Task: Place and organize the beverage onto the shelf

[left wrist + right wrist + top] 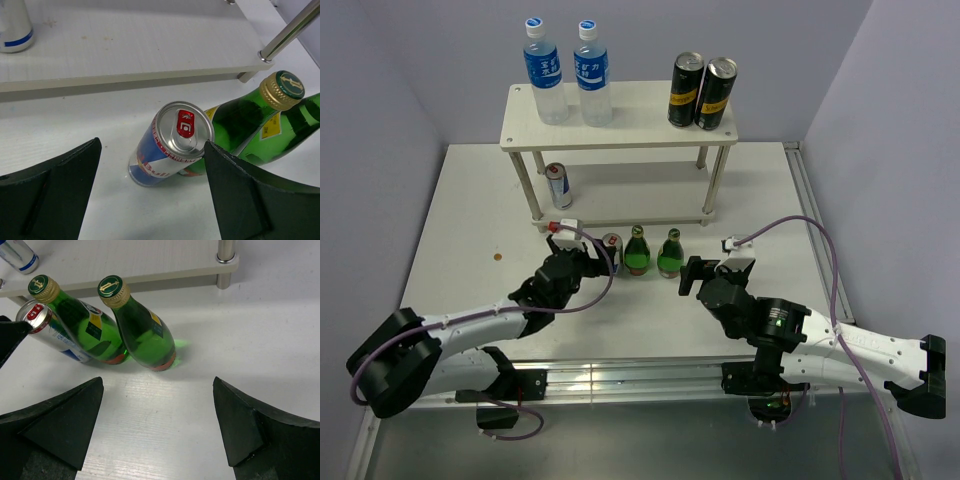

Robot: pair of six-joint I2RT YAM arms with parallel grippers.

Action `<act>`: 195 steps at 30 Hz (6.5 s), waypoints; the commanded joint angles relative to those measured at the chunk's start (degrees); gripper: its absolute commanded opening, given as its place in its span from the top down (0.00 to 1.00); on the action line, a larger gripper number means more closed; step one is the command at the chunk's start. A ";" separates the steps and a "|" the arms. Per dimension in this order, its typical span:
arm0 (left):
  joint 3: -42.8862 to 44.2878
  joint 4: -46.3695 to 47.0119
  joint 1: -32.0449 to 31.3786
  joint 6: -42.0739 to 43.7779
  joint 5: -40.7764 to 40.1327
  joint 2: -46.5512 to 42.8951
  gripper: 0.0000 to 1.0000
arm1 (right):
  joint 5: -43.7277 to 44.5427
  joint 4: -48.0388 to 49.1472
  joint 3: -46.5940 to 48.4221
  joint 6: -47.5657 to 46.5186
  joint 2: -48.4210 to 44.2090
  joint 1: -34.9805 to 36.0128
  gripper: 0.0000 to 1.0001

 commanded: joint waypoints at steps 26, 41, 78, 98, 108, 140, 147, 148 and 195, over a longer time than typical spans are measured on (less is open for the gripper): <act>2.24 0.65 -7.05 3.06 -5.42 -2.95 0.10 | 0.44 0.60 -0.84 1.67 0.09 0.32 0.03; 2.58 11.45 -7.31 2.62 -7.33 14.44 0.11 | 0.52 0.33 -0.84 2.02 0.18 0.32 0.03; 30.80 5.66 10.96 12.21 -5.43 28.77 1.00 | -0.35 1.12 -0.93 1.49 1.50 0.32 0.03; 43.11 3.19 17.21 12.73 -5.42 41.96 0.41 | -0.09 0.42 -0.84 2.11 1.76 0.23 0.03; 38.54 3.10 17.12 11.77 -2.96 38.10 0.01 | 0.61 -0.02 -0.40 2.55 2.55 0.32 0.02; 10.34 -3.75 -2.29 0.35 -11.83 7.26 0.01 | -6.06 14.64 0.74 1.85 20.47 -3.19 0.00; 5.32 -4.63 -5.99 -2.56 -13.68 3.64 0.01 | -9.05 21.15 2.50 0.88 30.49 -11.89 0.00; 4.88 -4.45 -6.25 -2.82 -13.59 3.55 0.01 | -9.40 21.68 2.76 0.62 31.37 -12.68 0.00; 1.10 3.55 -8.98 -3.97 -13.68 9.35 0.01 | 0.53 36.72 16.37 -8.96 47.73 -23.06 1.00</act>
